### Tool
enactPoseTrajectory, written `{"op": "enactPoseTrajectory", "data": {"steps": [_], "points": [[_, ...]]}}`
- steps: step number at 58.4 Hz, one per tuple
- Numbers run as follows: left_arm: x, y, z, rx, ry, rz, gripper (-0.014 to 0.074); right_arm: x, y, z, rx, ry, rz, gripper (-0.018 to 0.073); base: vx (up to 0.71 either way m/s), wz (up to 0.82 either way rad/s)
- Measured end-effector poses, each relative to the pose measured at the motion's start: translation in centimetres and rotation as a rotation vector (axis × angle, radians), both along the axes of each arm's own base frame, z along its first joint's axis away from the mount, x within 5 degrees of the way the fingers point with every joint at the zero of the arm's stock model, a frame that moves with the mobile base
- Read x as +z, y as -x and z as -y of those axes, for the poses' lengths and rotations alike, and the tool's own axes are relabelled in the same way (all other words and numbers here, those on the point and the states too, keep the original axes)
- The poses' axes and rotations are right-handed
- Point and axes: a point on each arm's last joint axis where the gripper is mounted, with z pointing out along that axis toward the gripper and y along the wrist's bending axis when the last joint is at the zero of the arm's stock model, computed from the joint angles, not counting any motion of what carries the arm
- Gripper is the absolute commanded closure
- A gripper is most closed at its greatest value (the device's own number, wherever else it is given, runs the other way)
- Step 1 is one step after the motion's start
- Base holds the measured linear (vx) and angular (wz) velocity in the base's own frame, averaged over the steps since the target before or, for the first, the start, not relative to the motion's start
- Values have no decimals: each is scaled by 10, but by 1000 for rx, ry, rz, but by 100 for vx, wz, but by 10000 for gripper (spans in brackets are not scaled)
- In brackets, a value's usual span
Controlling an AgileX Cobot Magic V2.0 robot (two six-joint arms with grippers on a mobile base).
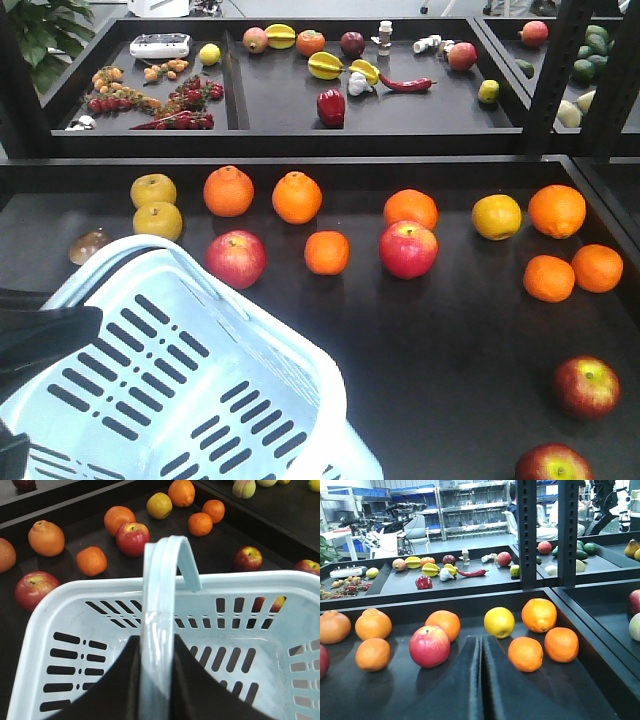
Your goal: Pick three apples into basket with both arms
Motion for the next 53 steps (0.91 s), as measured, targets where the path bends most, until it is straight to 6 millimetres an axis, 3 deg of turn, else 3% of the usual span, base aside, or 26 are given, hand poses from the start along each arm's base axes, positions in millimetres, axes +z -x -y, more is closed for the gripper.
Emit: {"op": "enactPoseTrajectory", "data": {"steps": [53], "points": [[0, 0, 0, 0, 0, 0, 602, 0, 0, 0, 0, 0, 0, 564, 2, -2]]}}
